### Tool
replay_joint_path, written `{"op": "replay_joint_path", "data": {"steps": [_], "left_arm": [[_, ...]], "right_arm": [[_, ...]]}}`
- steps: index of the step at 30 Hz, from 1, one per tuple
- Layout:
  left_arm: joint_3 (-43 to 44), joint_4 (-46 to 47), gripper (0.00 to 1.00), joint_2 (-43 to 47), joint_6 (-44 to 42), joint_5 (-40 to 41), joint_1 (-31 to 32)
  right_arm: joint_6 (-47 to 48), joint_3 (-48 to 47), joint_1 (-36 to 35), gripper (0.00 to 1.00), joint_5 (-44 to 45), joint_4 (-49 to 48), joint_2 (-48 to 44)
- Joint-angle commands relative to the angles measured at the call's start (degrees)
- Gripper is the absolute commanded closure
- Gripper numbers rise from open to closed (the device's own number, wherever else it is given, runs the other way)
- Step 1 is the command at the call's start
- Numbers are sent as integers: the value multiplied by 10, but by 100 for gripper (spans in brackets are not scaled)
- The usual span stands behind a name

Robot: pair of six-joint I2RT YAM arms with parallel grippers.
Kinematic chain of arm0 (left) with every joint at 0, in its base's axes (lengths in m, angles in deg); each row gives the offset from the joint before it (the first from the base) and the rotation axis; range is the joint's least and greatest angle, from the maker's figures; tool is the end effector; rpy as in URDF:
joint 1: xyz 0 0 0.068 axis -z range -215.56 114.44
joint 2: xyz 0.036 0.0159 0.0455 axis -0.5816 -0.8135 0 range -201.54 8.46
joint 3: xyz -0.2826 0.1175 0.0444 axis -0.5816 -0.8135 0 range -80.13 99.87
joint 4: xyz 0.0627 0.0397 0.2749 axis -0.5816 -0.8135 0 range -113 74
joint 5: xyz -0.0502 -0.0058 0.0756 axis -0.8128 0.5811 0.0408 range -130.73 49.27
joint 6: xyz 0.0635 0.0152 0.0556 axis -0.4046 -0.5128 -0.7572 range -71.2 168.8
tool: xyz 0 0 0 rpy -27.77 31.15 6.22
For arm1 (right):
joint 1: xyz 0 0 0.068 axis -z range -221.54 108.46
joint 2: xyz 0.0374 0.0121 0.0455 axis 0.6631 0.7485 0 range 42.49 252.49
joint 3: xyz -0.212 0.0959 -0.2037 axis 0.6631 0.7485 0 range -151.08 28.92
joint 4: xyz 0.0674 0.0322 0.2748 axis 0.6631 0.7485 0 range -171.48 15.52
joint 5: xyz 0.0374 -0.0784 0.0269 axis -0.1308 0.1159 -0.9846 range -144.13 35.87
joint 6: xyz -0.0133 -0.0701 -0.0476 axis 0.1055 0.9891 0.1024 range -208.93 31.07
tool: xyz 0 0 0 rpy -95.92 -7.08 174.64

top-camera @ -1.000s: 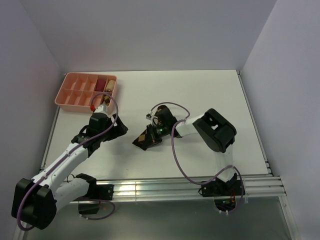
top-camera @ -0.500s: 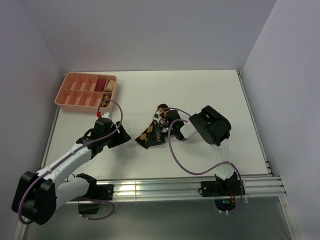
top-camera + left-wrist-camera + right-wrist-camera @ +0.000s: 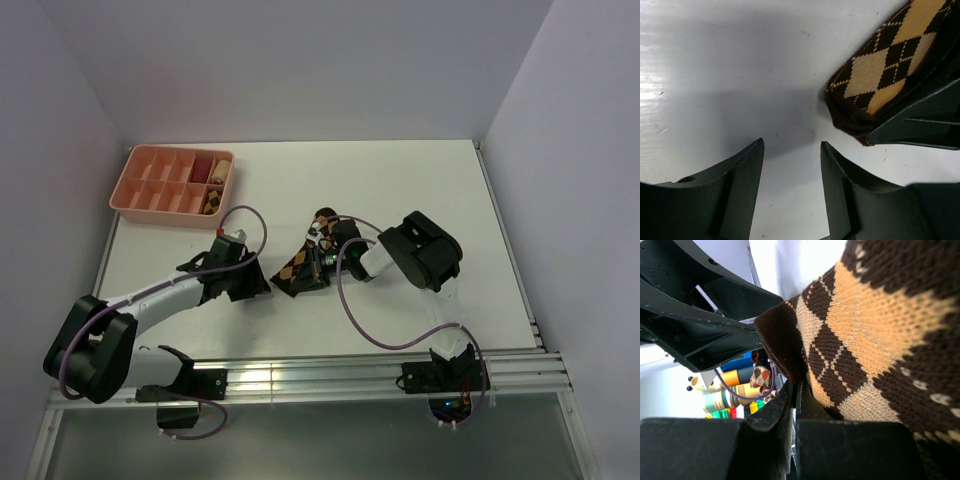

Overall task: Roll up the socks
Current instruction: Roll the sock at the center of the board.

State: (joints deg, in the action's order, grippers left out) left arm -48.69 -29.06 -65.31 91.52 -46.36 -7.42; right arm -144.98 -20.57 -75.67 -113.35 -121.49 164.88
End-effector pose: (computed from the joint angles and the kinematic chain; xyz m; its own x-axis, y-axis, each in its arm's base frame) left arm 0.2260 -0.1294 0.1429 -0.8850 -0.2924 -0.3624 -0.1115 0.8887 -0.4447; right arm 0.3053 0.2854 0.0667 -0.9846 -0.1546 -0.0821 -0.1211 0.2632 0.9571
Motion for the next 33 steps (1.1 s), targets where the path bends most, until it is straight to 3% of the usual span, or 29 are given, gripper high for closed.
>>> {"op": "replay_joint_path", "data": {"steps": [1, 21, 33], "left_arm": [[25, 40, 46, -22, -4, -13, 5], [56, 78, 48, -110, 25, -17, 12], [78, 48, 52, -163, 25, 8, 18]], "right_arm": [[9, -11, 6, 100, 5, 22, 4], [61, -35, 6, 96, 26, 111, -11], [143, -54, 6, 67, 90, 235, -74]]}}
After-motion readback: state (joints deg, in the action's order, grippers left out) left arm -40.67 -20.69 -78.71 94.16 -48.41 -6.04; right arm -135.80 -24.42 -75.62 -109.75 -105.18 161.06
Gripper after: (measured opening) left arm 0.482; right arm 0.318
